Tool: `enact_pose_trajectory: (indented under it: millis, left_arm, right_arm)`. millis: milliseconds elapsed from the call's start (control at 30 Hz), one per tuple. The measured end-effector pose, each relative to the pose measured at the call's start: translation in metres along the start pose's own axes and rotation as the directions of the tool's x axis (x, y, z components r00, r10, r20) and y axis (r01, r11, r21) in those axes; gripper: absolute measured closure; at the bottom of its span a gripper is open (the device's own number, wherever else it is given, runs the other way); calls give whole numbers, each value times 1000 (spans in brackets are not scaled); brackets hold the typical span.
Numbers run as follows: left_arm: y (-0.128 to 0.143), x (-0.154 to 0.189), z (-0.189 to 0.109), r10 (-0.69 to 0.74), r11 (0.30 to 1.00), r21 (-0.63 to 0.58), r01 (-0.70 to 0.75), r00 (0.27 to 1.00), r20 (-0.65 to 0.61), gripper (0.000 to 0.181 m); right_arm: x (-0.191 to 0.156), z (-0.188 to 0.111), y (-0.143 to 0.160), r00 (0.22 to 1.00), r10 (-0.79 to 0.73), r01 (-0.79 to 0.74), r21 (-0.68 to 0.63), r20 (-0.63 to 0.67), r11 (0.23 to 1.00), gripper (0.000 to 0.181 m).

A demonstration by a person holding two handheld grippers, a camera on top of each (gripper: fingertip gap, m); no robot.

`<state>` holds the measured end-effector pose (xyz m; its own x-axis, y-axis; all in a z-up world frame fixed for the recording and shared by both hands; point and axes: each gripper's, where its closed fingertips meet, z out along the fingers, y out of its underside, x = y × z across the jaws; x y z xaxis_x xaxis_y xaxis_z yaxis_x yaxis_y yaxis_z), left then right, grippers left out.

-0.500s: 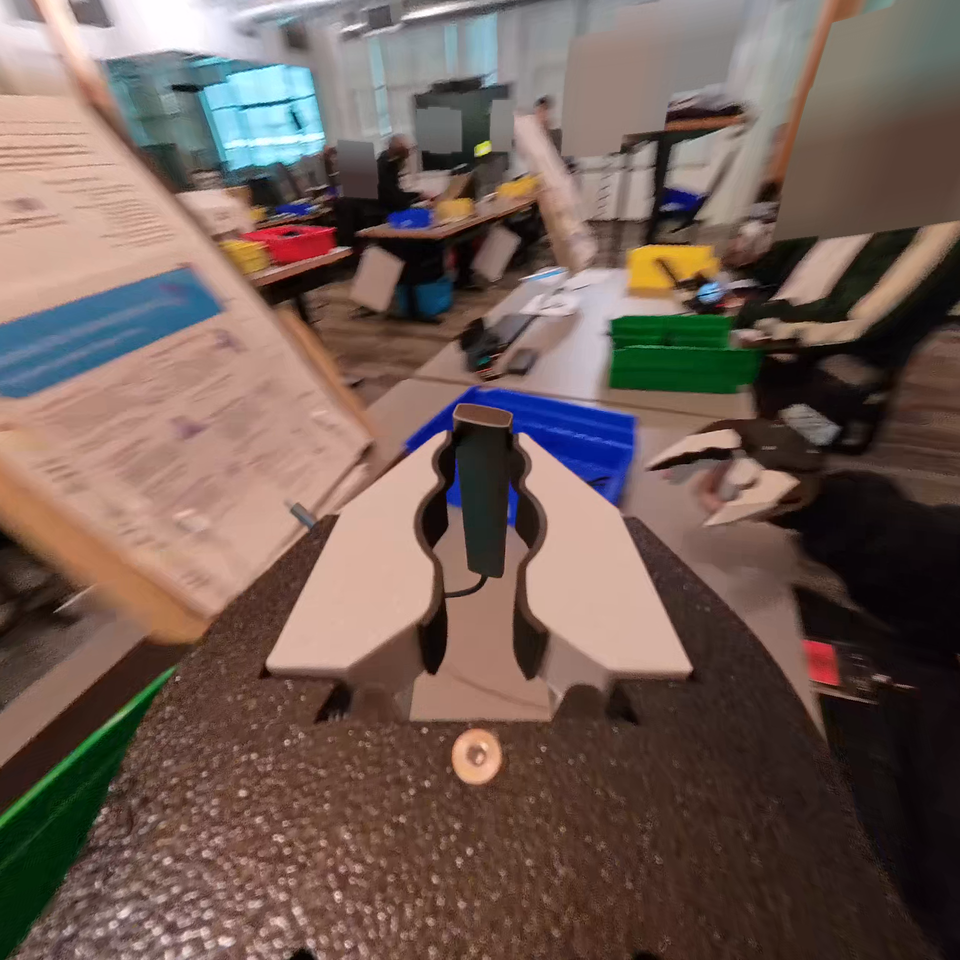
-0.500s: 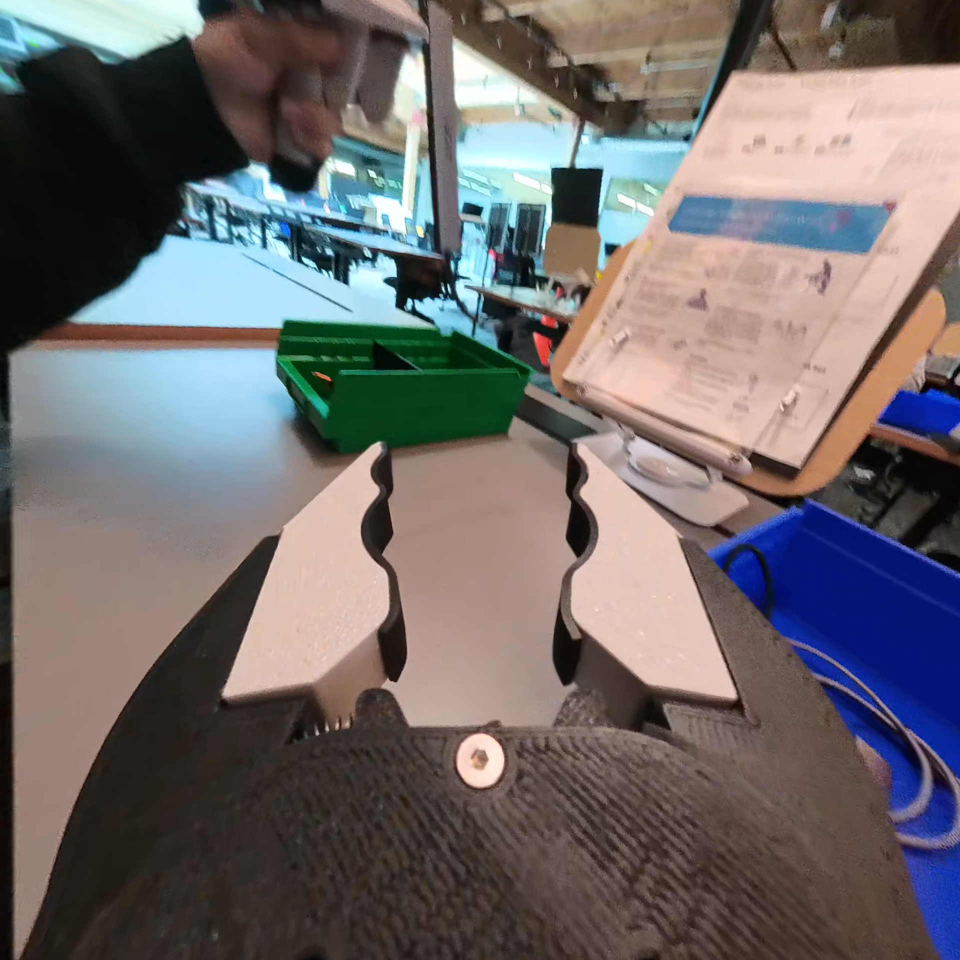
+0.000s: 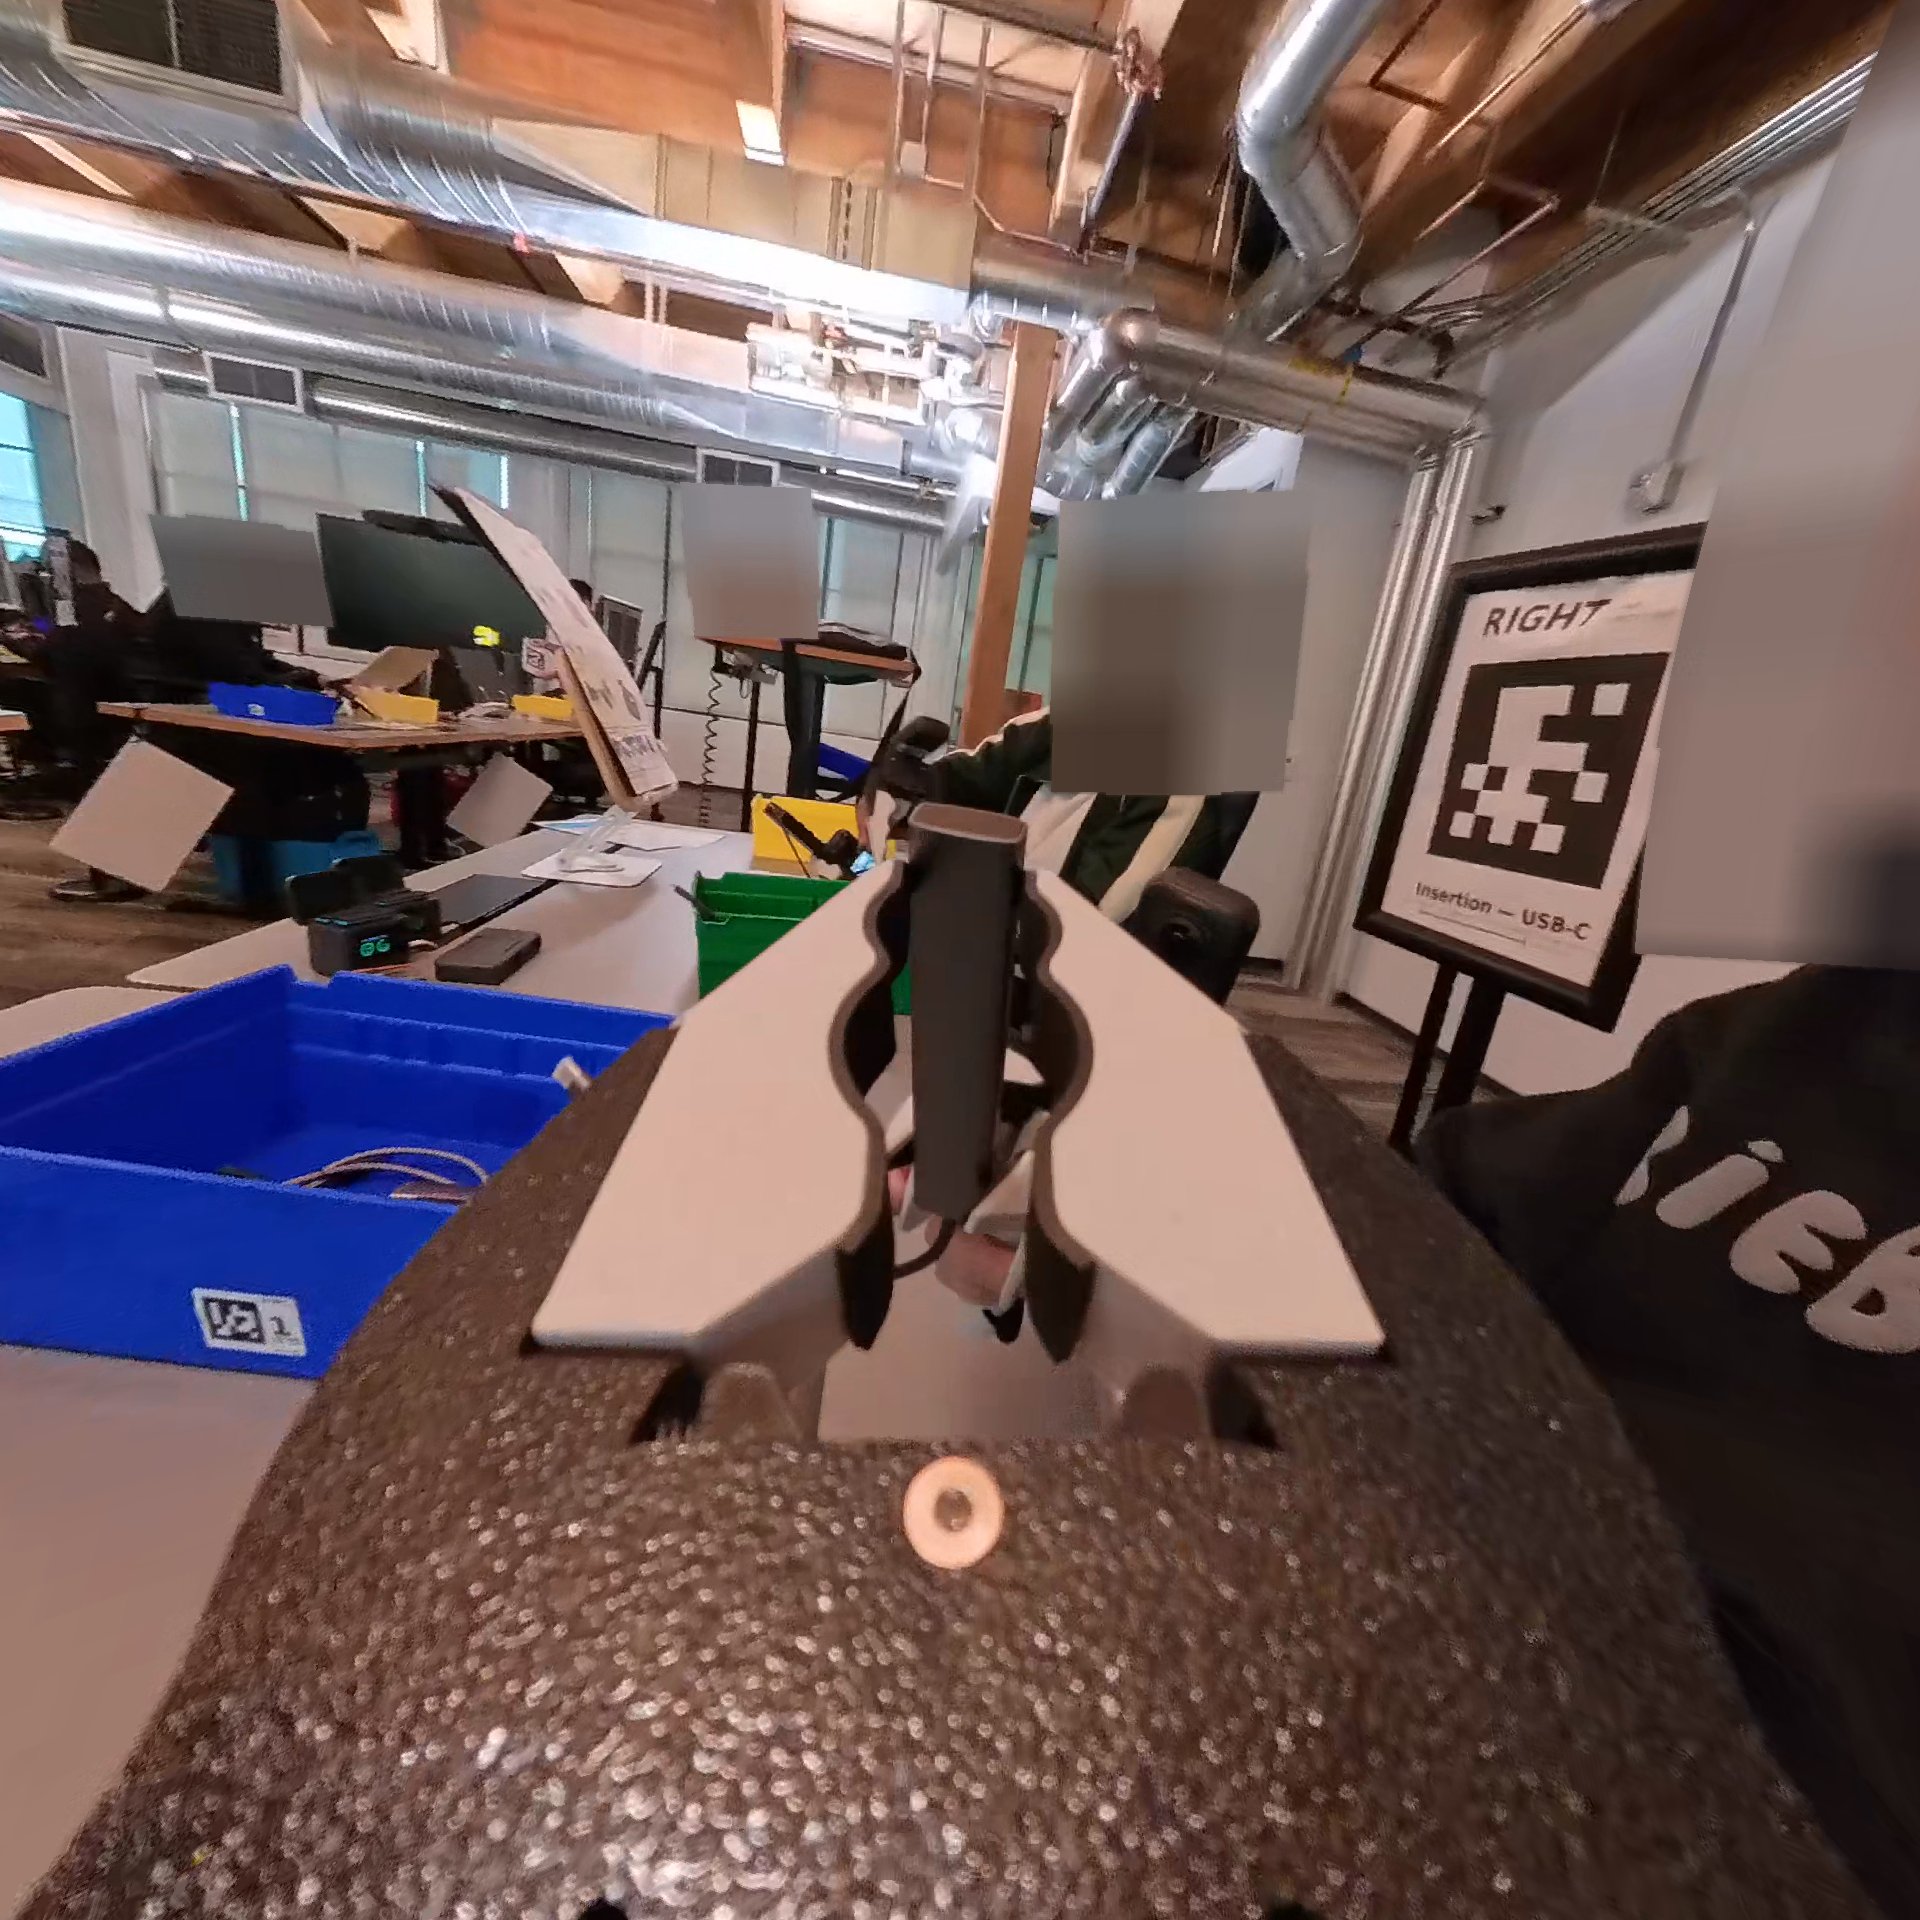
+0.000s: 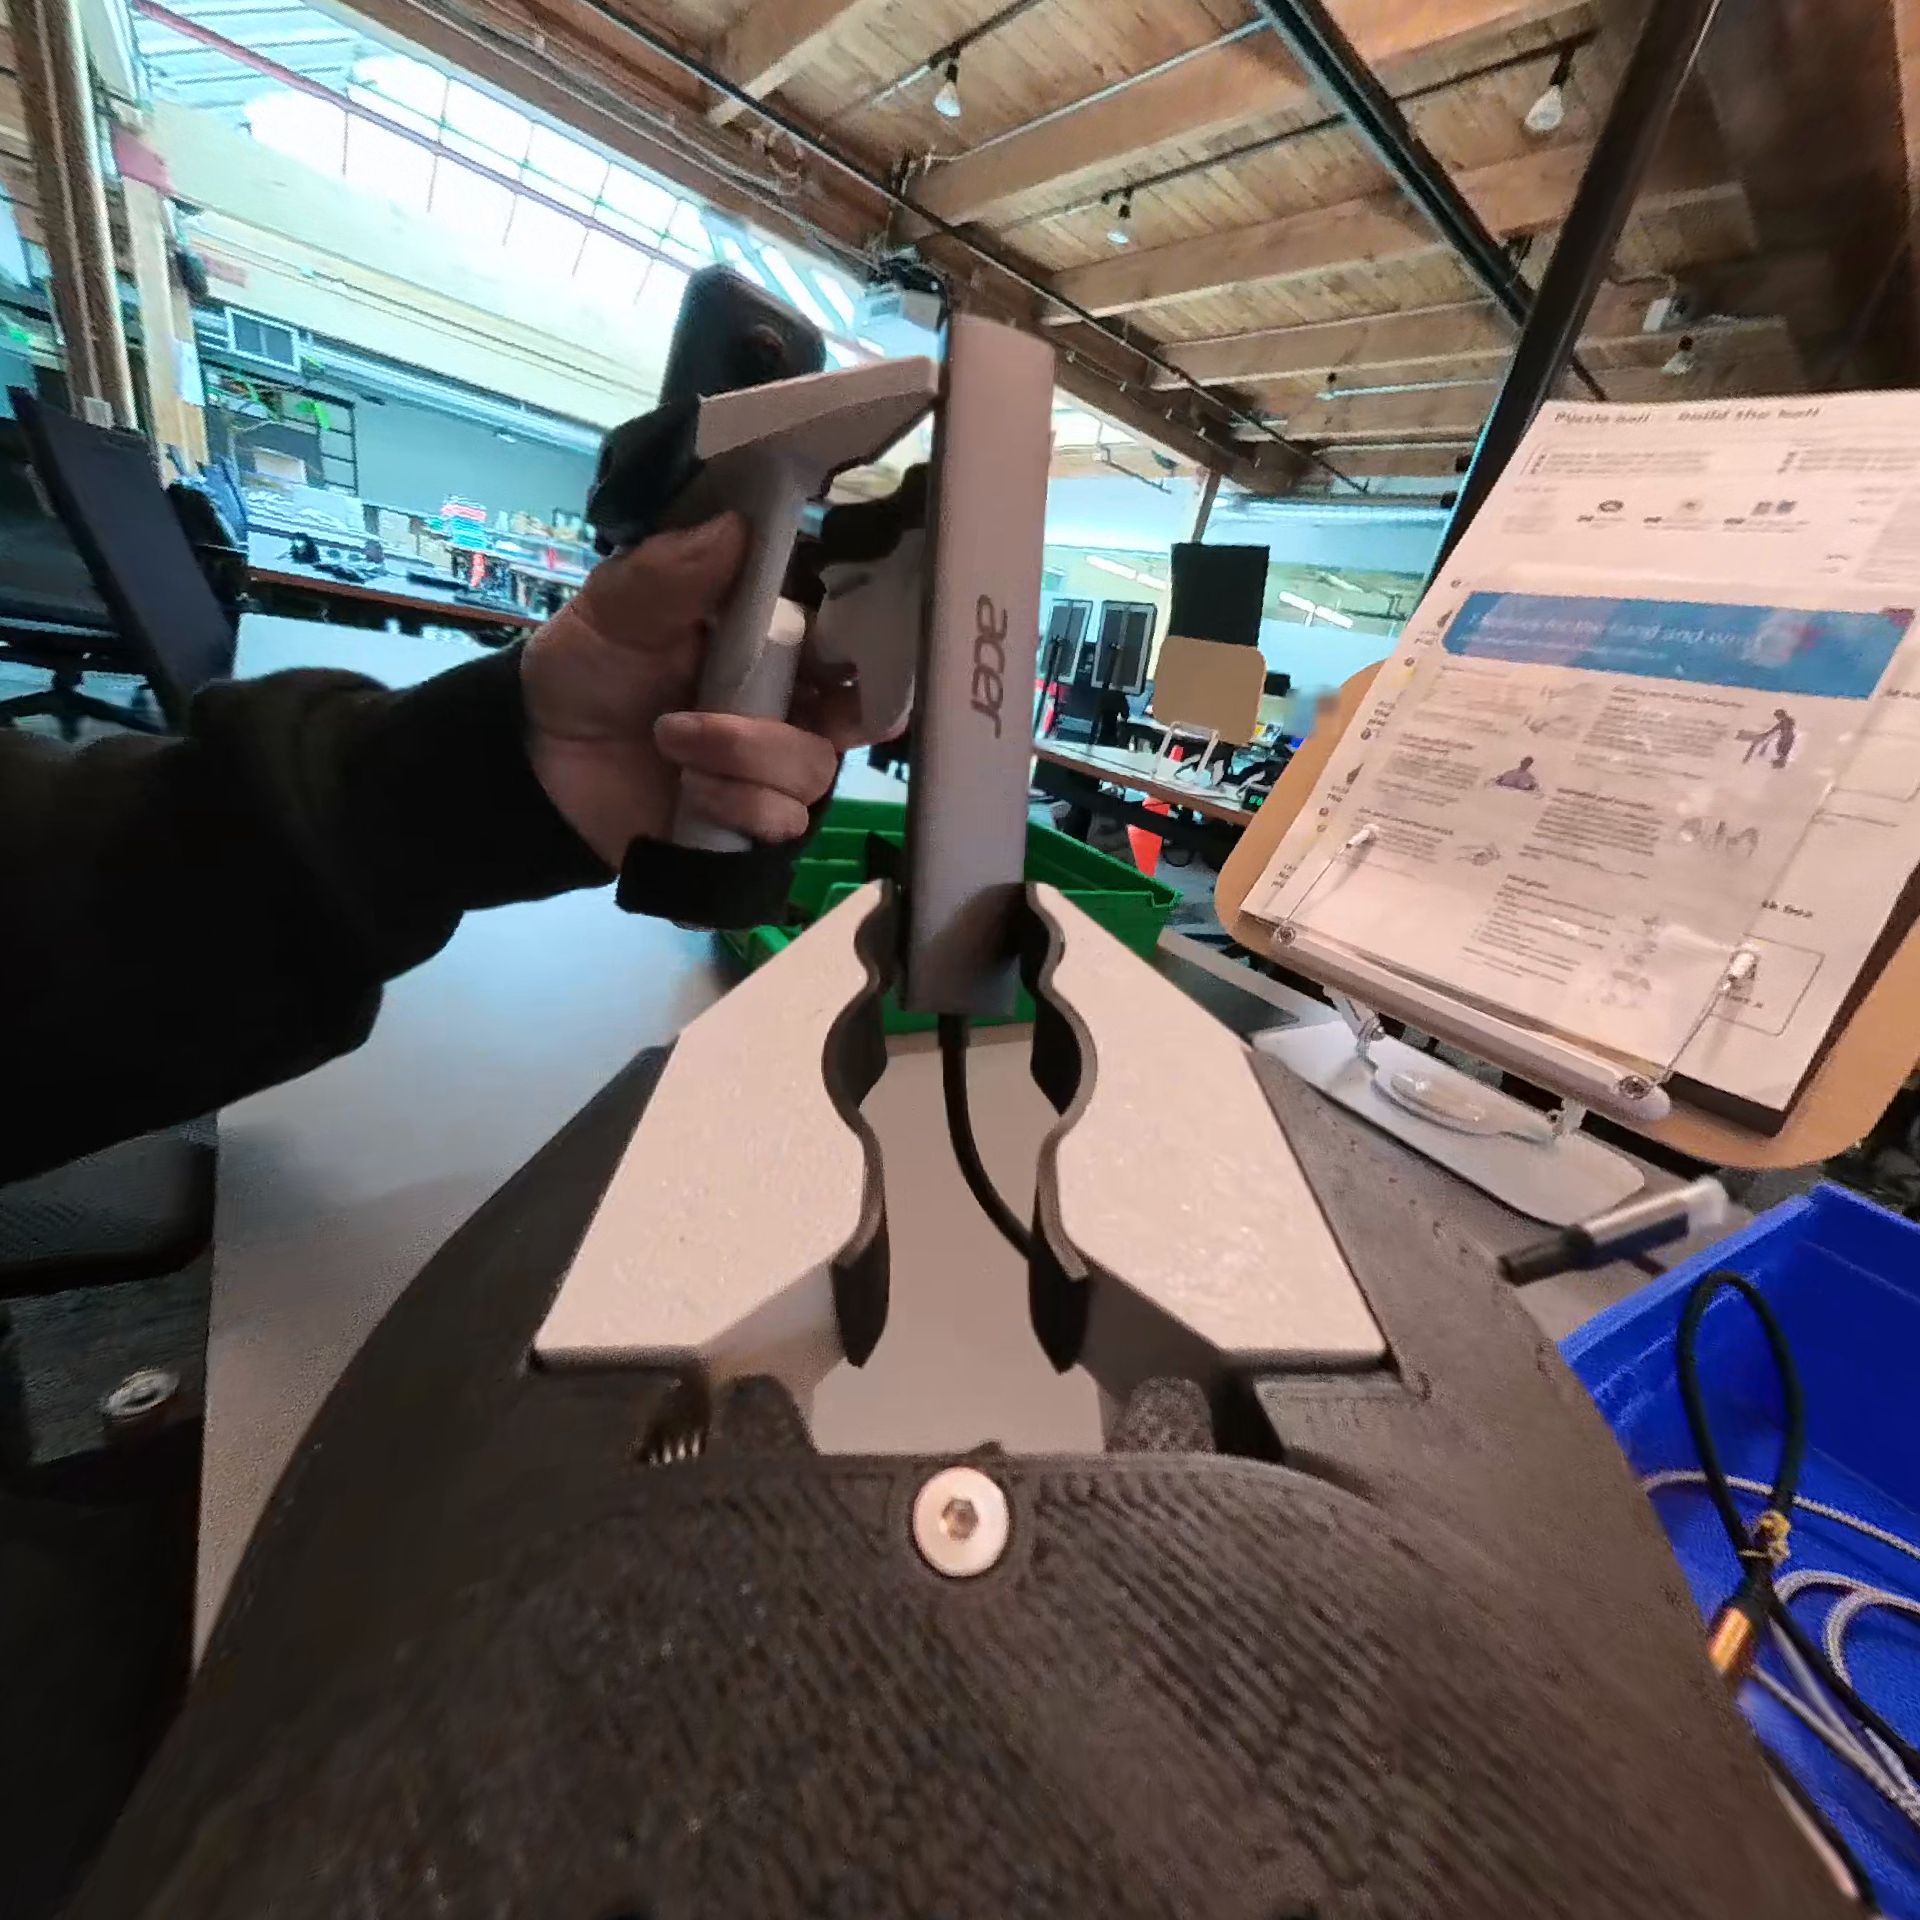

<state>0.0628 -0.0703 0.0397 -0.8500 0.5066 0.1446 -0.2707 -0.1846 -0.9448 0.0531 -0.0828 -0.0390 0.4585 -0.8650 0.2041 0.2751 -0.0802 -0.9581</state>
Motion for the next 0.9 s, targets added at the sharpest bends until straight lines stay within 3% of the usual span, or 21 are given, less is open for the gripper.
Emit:
enact_pose_trajectory:
  millis: [100,167,267,367,433,467,567,600,667,767,833,900]
  left_arm:
    - [4,-8,-6,30,1000,-9,-29,998,48,163]
    - [10,-24,-16,40,999,-29,-35,985,166,164]
    - [28,-42,-29,84,995,-84,-58,932,352,145]
    - [61,-42,-23,26,985,-164,46,912,410,131]
    - [77,-41,-16,-70,977,-153,148,902,426,130]
    - [84,-41,-13,-121,971,-139,197,897,425,132]
    - [104,-44,-9,-264,942,-85,325,874,409,168]
    - [105,-43,-9,-330,929,-32,369,865,379,171]
    - [108,-45,-11,-481,872,74,484,819,313,172]
    - [114,-50,-17,-709,704,211,678,685,167,174]
    - [117,-50,-18,-803,587,256,768,593,61,175]
    - [121,-47,-14,-834,537,255,804,552,16,175]
  right_arm:
    - [8,-4,0,1000,-2,2,-14,-15,1000,161]
    - [19,-8,3,998,-39,37,-41,-57,998,161]
    - [35,-14,9,986,-95,88,-54,-140,995,161]
    - [41,-13,25,956,-236,211,-150,-176,966,161]
    - [37,-10,35,914,-368,327,-223,-172,918,161]
    - [31,-6,39,895,-418,377,-240,-152,895,161]
    - [16,2,47,867,-485,446,-262,-111,856,161]
    - [16,2,49,866,-486,443,-271,-118,855,161]
    - [14,3,53,880,-461,425,-248,-111,871,161]
    - [7,4,52,881,-461,442,-159,-107,883,160]
    - [4,4,52,904,-416,405,-120,-94,907,160]
    - [8,3,58,916,-389,375,-135,-98,917,152]
